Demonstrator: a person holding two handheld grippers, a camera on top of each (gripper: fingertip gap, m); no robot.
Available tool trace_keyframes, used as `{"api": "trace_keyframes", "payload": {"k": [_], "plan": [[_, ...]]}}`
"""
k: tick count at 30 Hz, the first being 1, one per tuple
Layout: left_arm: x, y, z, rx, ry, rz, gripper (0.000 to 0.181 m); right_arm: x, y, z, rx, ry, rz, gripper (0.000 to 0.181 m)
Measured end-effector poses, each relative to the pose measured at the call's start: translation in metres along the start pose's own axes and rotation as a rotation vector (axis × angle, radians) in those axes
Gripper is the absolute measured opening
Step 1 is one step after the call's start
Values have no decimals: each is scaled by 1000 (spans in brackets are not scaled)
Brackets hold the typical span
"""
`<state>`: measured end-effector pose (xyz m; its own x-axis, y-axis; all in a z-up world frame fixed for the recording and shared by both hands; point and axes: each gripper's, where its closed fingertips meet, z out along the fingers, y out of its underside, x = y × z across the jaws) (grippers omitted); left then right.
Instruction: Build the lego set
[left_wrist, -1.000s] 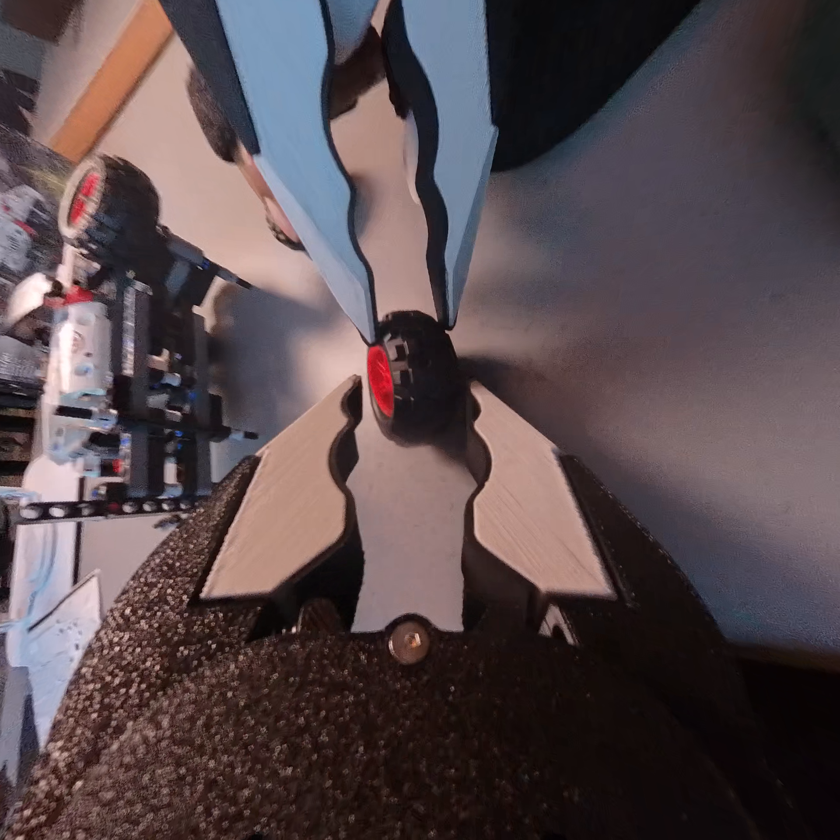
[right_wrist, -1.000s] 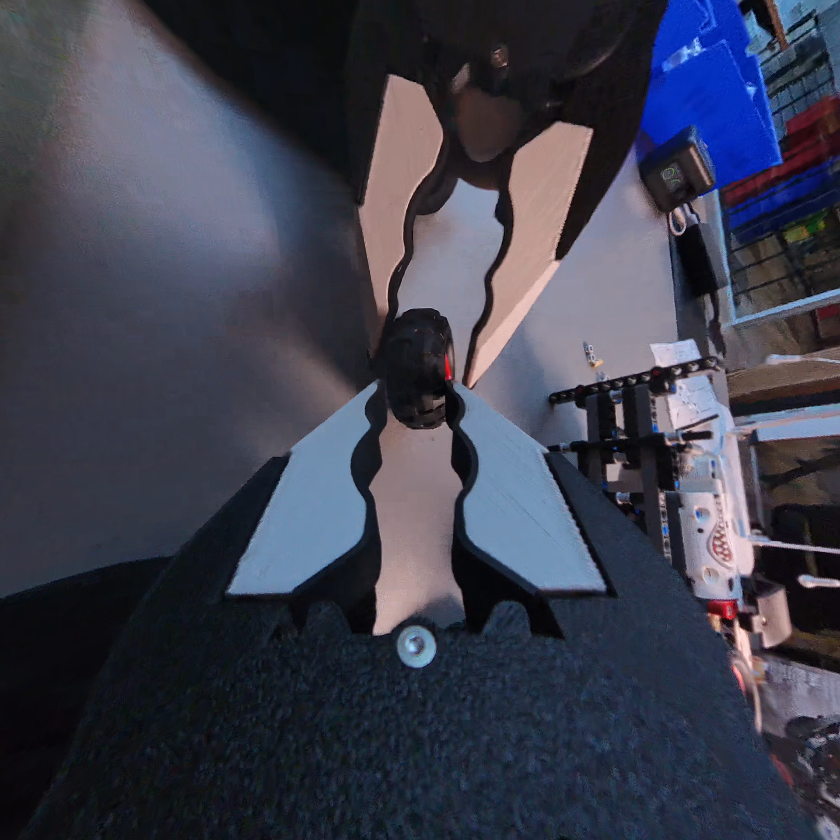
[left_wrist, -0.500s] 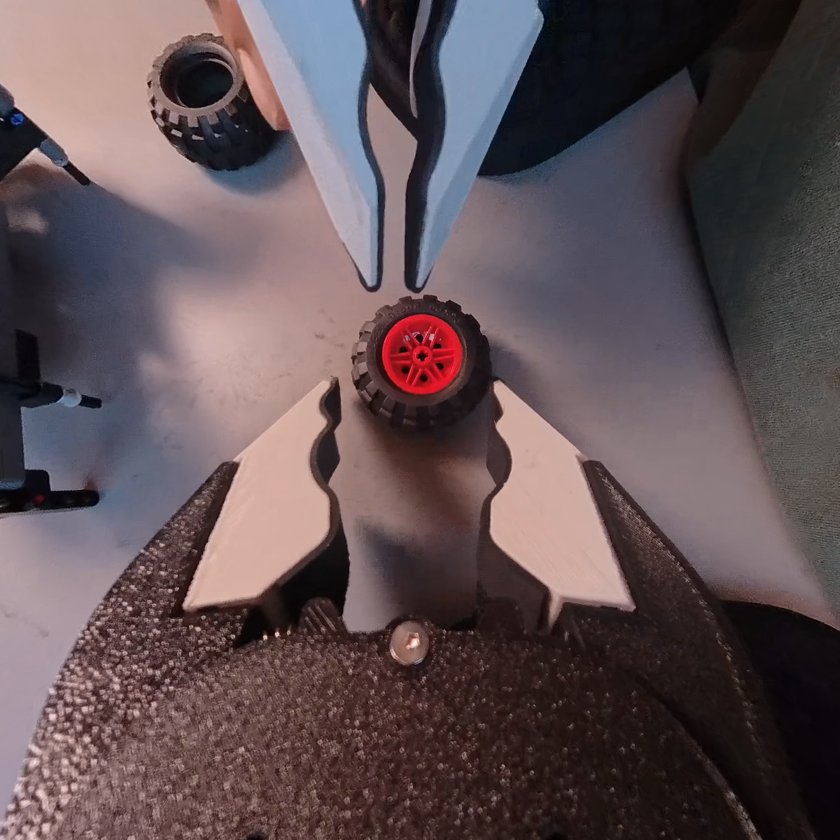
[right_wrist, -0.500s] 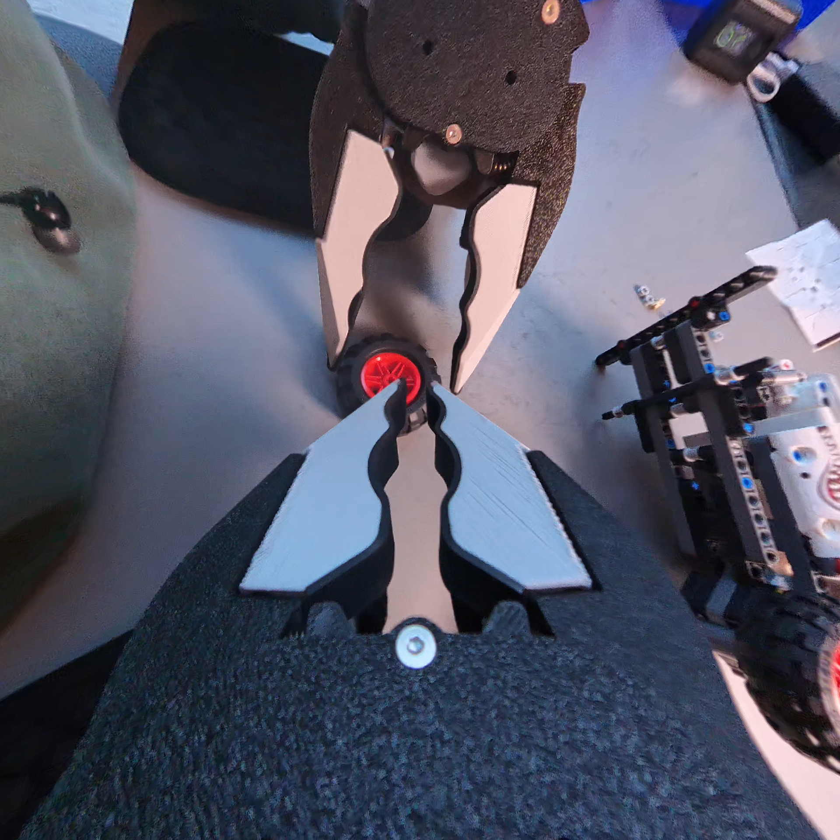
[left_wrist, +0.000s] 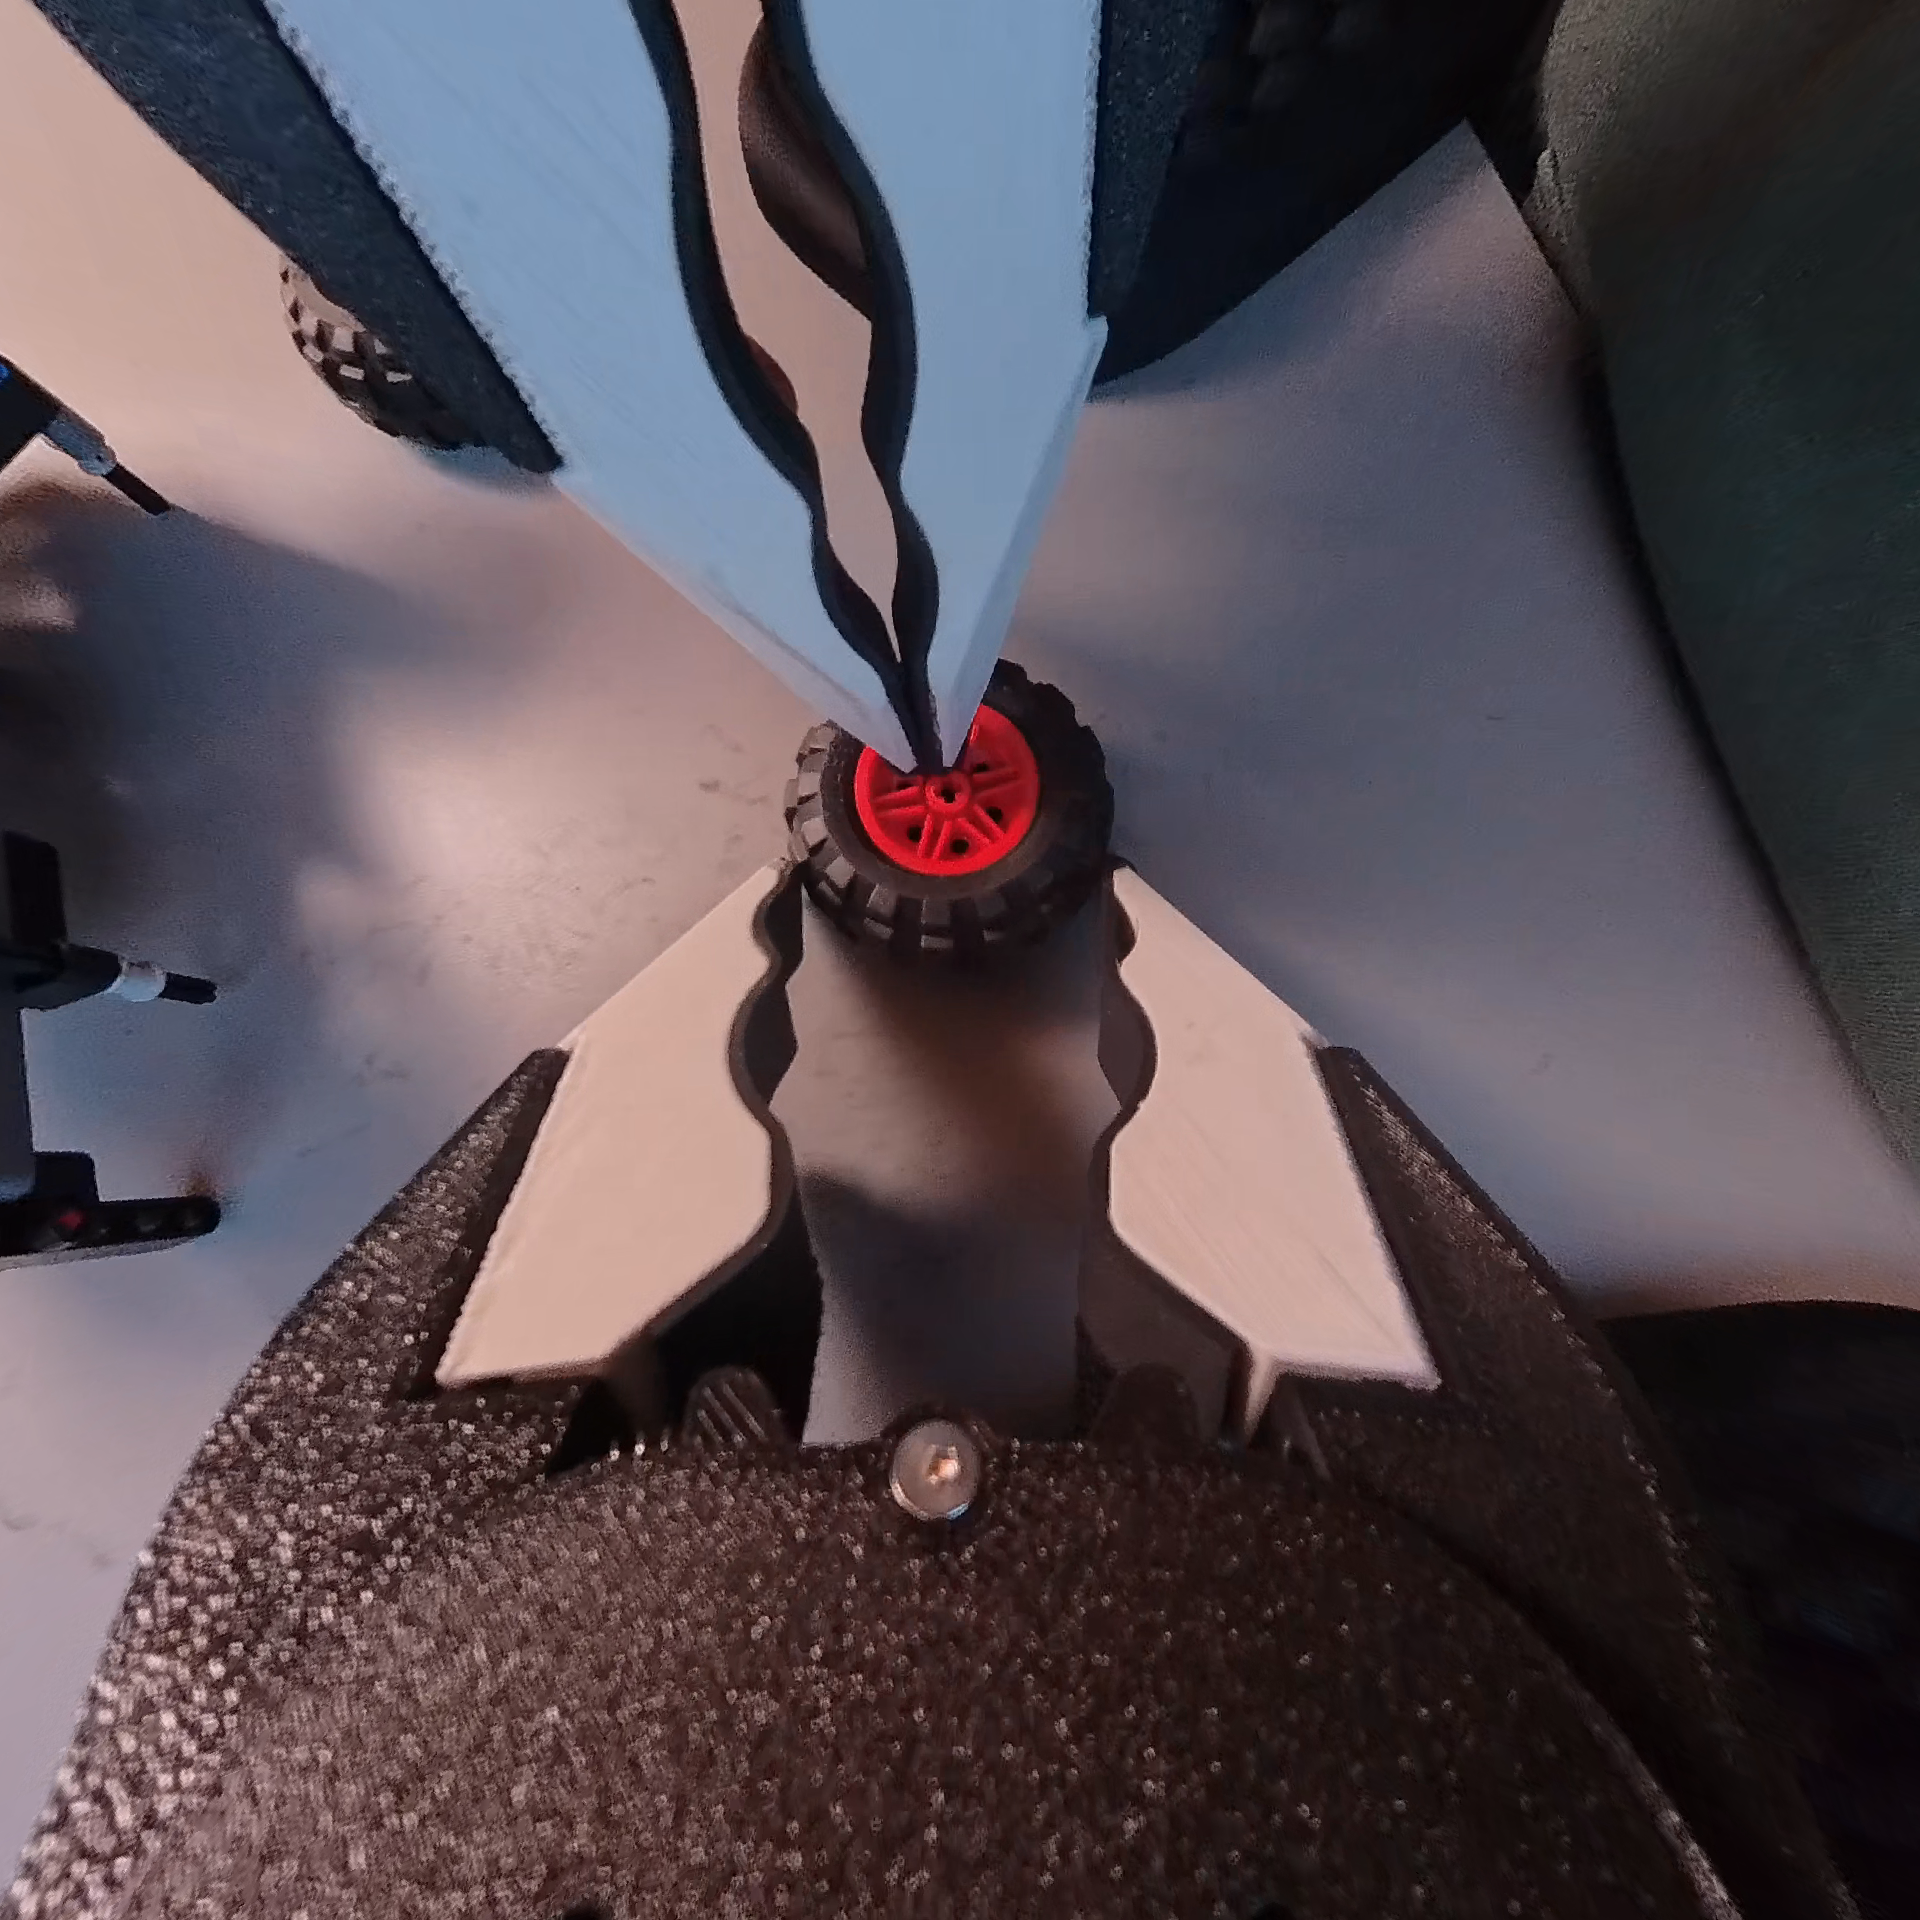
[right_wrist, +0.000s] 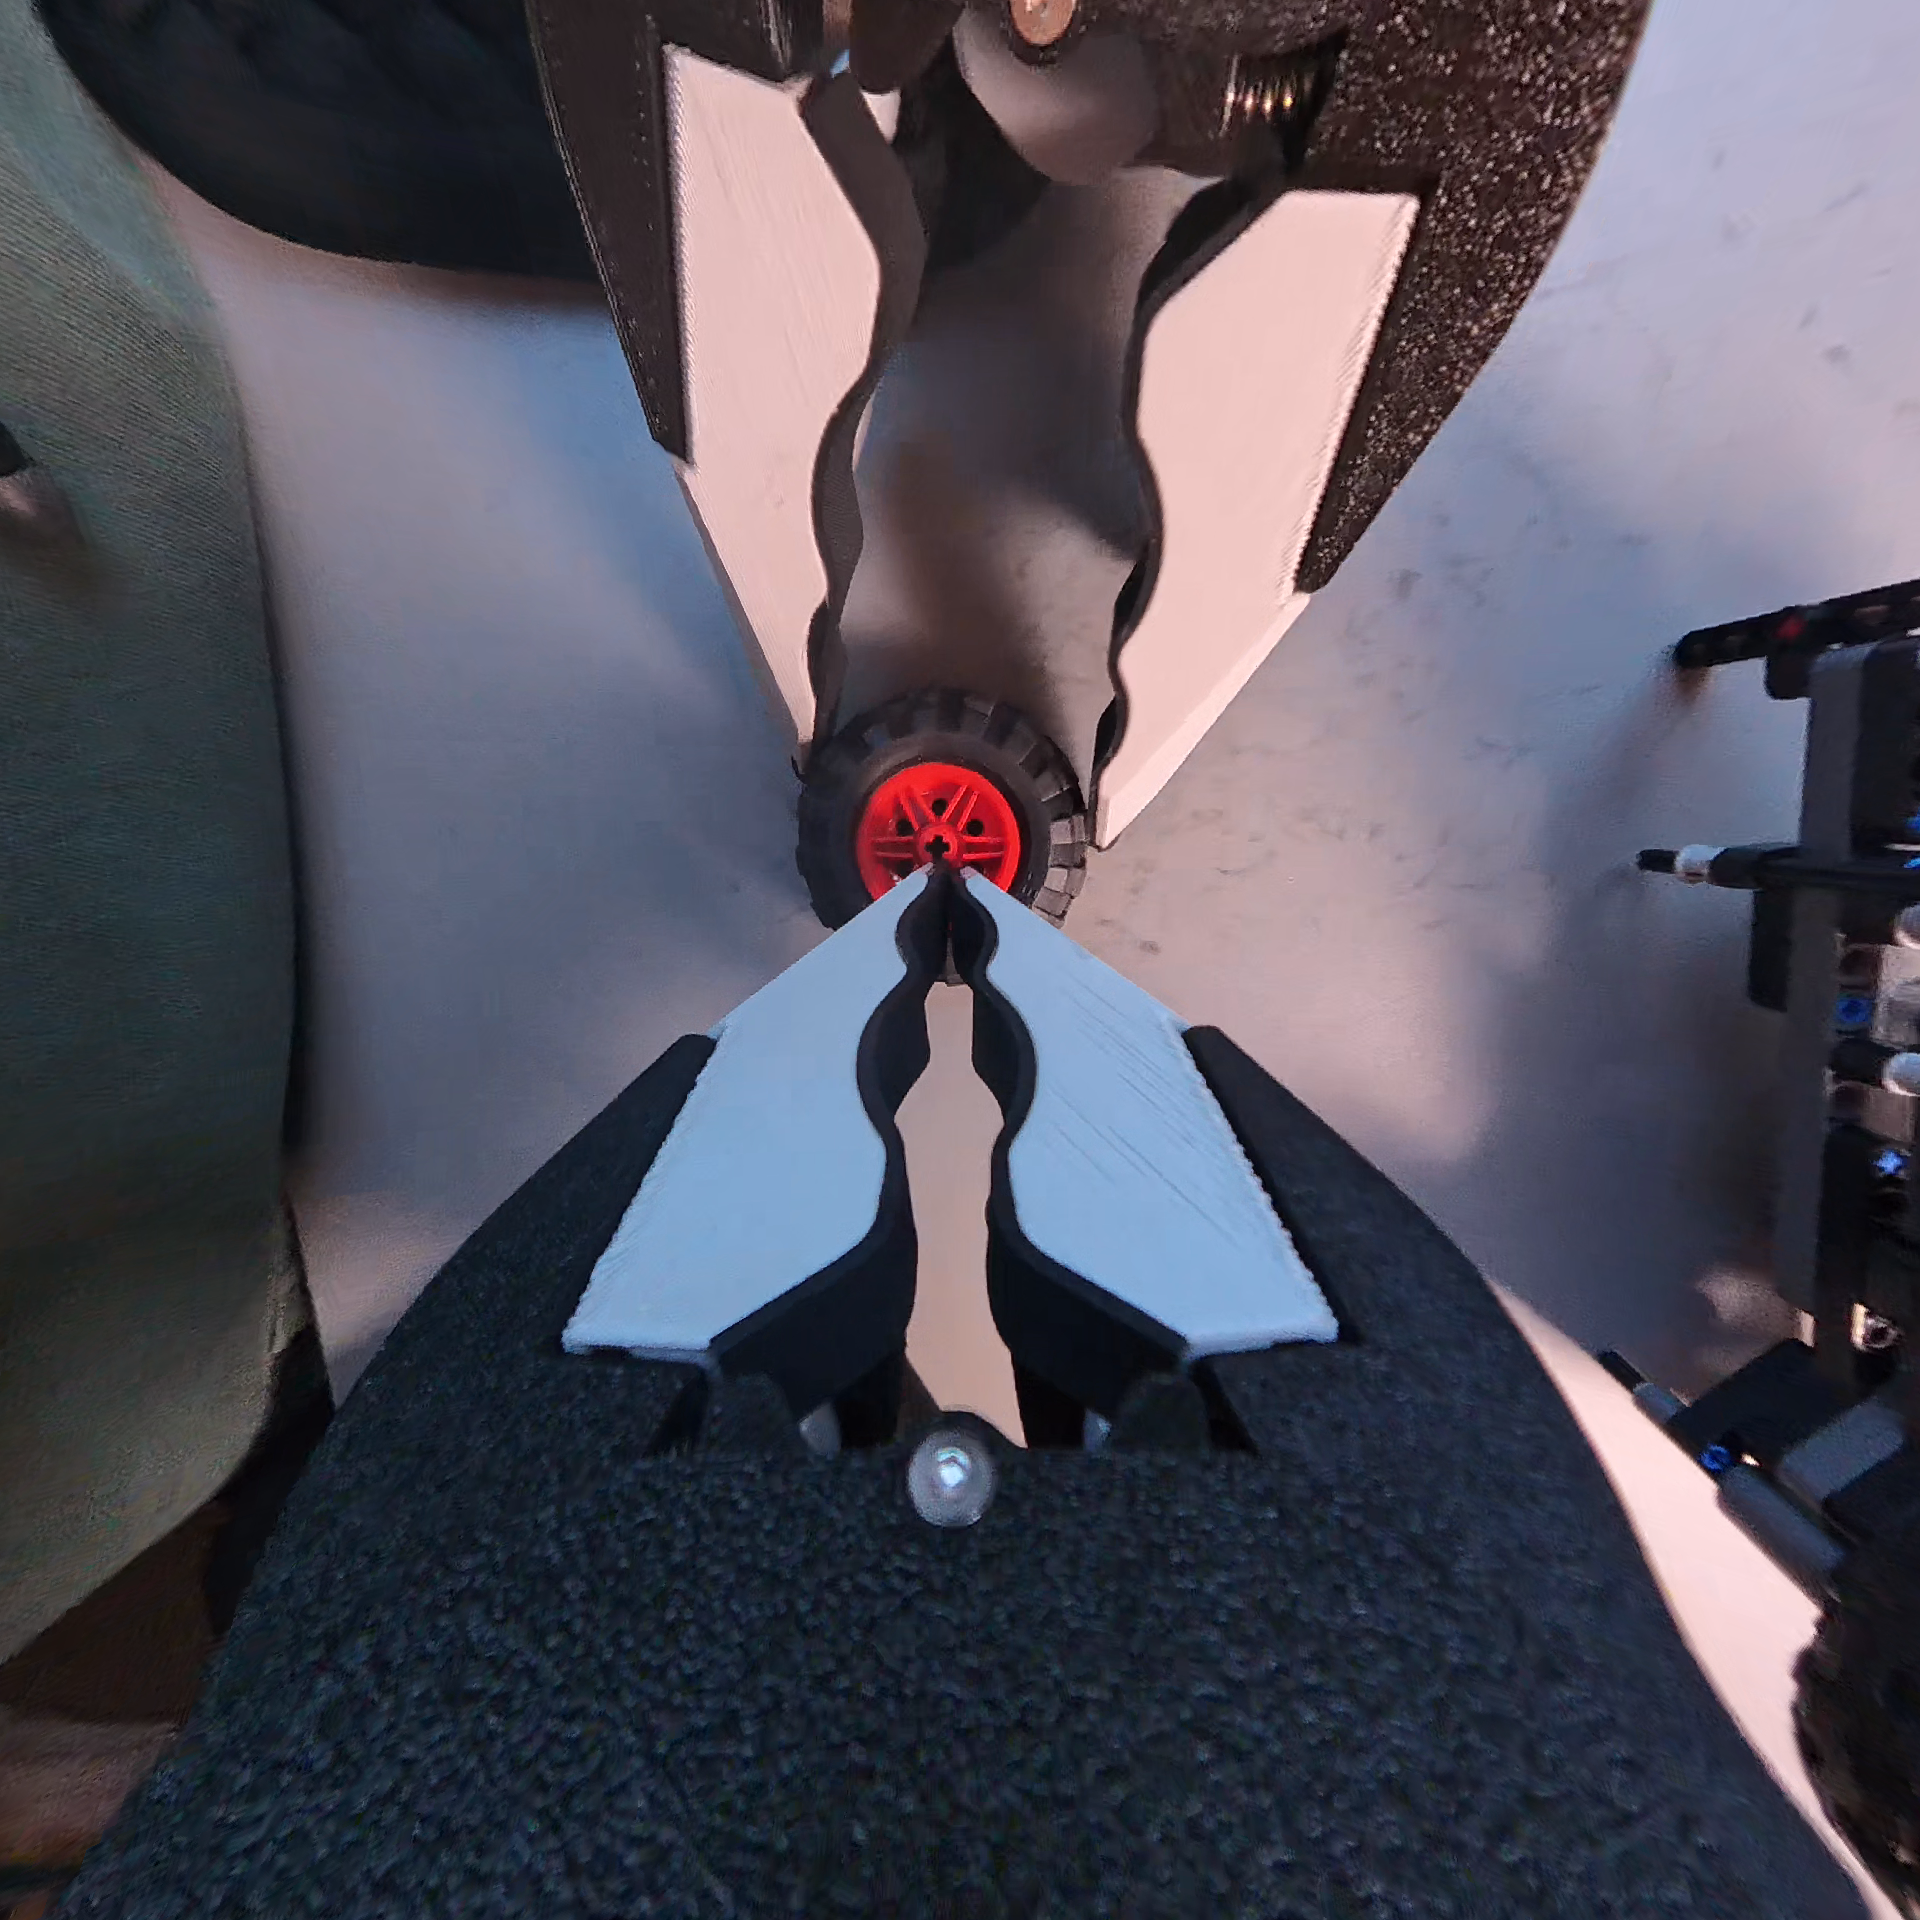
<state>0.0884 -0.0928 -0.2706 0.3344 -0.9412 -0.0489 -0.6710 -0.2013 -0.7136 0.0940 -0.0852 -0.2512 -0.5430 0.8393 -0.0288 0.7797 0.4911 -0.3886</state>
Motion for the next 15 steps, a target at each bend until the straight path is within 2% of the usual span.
{"api": "trace_keyframes", "payload": {"k": [1, 11, 15], "plan": [[0, 0, 0, 11, 7, 0, 54, 0, 0, 0, -8, -9, 8, 0], [3, 0, -2, 29, 48, 6, 58, 0, -2, 4, -38, -73, 97, 0], [2, -12, 1, 72, 56, 2, 58, 0, -3, 4, -20, -82, 130, 0]]}}
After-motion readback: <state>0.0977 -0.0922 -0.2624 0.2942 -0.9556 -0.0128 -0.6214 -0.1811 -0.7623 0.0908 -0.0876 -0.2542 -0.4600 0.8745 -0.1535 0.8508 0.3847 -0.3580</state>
